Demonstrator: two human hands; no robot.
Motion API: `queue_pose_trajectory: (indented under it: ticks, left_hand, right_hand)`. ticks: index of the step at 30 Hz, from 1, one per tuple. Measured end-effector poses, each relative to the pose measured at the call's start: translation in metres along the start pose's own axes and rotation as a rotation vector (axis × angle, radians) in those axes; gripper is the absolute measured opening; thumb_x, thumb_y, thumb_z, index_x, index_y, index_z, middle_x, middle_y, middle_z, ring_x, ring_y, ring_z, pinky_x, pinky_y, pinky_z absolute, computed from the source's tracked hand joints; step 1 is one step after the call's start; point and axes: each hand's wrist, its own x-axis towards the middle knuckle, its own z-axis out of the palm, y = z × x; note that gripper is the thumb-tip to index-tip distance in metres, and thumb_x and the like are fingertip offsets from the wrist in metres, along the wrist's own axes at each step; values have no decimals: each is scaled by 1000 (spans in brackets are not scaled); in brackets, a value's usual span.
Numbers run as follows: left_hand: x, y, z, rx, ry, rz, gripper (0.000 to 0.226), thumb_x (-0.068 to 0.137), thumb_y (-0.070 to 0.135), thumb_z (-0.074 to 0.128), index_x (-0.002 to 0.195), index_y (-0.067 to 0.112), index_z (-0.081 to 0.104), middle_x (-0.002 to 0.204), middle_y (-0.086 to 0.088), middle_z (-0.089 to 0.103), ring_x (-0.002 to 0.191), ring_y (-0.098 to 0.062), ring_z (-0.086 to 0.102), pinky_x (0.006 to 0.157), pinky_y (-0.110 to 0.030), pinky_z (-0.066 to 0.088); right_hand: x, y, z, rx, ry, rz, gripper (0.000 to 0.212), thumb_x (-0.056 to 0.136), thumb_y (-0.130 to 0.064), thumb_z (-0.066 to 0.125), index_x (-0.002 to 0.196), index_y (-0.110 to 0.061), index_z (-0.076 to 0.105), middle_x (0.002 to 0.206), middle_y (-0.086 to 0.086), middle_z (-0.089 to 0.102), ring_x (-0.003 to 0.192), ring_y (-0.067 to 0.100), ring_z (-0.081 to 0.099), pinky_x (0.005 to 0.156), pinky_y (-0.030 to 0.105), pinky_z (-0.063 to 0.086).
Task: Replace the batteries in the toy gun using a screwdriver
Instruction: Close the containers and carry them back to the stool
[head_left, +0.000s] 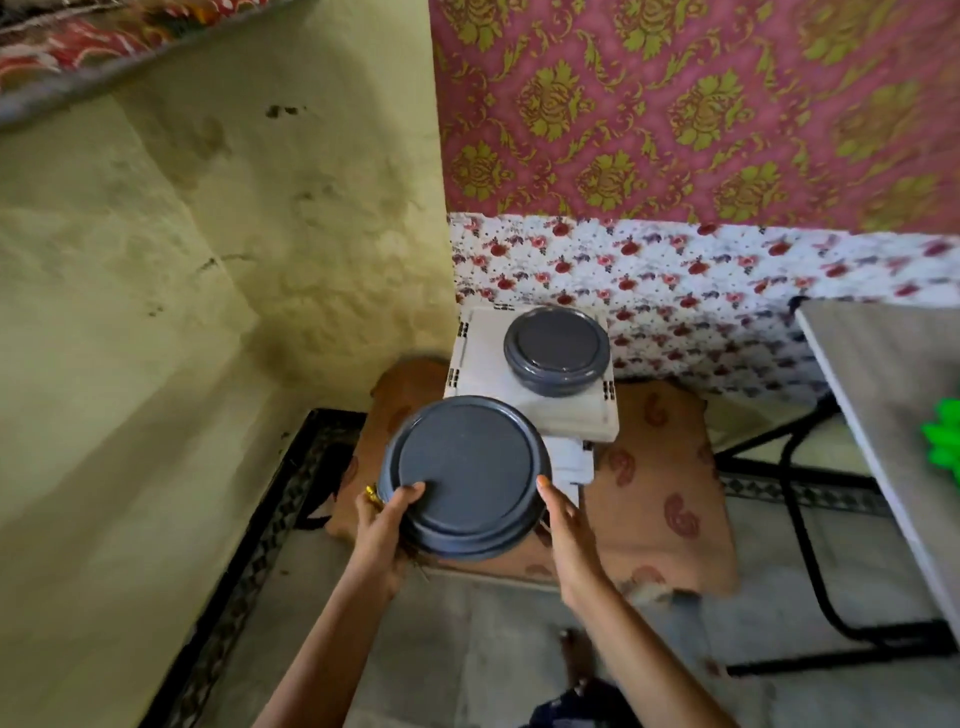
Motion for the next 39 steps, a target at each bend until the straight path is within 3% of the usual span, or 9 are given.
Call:
queue_pose_trajectory:
  ticks: [3, 6, 11, 17, 19, 23, 29, 33, 39]
  left_hand:
    - [-6, -18, -8, 19, -20, -98, 69, 74, 17, 76, 131, 19, 37, 124, -14, 58, 101, -30, 62, 74, -42, 55]
    - [-6, -35, -9, 46, -58, -189, 60, 83, 25, 68, 133, 27, 36, 125, -12, 58, 99, -29, 63, 62, -35, 54]
    - [10, -52, 10, 88, -12, -253, 45, 91, 35, 55, 128, 19, 37, 117, -12, 56, 83, -22, 58, 60, -30, 46]
    - [87, -87, 50, 80, 3, -145, 37, 96, 30, 50, 129, 14, 51, 127, -9, 58, 114, -29, 56, 99, -42, 46]
    - [119, -96, 62, 122, -22, -64, 40, 94, 36, 52, 130, 20, 50, 130, -4, 58, 116, -25, 56, 99, -42, 46]
    - [172, -104, 85, 184, -1, -33, 75, 79, 58, 61, 141, 25, 36, 133, 0, 54, 118, -22, 53, 103, -42, 41]
    - [216, -105, 115, 160, 63, 26, 48, 99, 32, 43, 144, 18, 31, 139, -4, 48, 125, -23, 47, 110, -40, 36]
    - [230, -100, 124, 91, 53, 20, 20, 102, 21, 34, 106, 12, 52, 91, -1, 54, 84, -13, 51, 82, -24, 44]
    - [231, -90, 122, 164, 140, 10, 34, 97, 2, 35, 66, 16, 36, 63, -1, 36, 55, -11, 32, 45, -15, 35]
  right_hand:
    - [-24, 18, -3, 20, 77, -36, 32, 81, -46, 61, 104, -24, 63, 104, -7, 65, 102, 15, 58, 86, 32, 49]
    - [-32, 26, -12, 64, 138, -40, 29, 88, -29, 59, 116, -19, 58, 107, -4, 64, 102, 16, 59, 91, 38, 50]
    - [-3, 38, -26, 58, 223, 17, 8, 88, -21, 58, 94, -24, 63, 101, 4, 66, 99, 22, 61, 94, 44, 48]
    - [91, 52, -36, 31, 253, -74, 8, 89, -12, 57, 90, -10, 64, 80, -5, 65, 78, 11, 59, 62, 13, 48]
    - [124, 56, -39, 15, 240, -85, 8, 89, -19, 57, 84, -18, 63, 77, -7, 63, 78, 11, 57, 66, 19, 46]
    - [181, 60, -42, 117, 171, -62, 24, 89, -27, 57, 112, -21, 60, 112, -4, 63, 106, 10, 57, 89, 25, 44]
    - [233, 59, -41, 198, 119, -58, 17, 93, -19, 52, 107, -29, 52, 111, -15, 56, 106, 4, 51, 98, 26, 37]
    - [251, 53, -34, 131, 160, -66, 46, 90, -26, 56, 134, -21, 44, 136, -7, 49, 124, 12, 45, 107, 33, 35]
    - [257, 43, -28, 67, 268, -94, 37, 87, -14, 61, 123, -19, 50, 116, -8, 53, 103, 10, 47, 89, 23, 34]
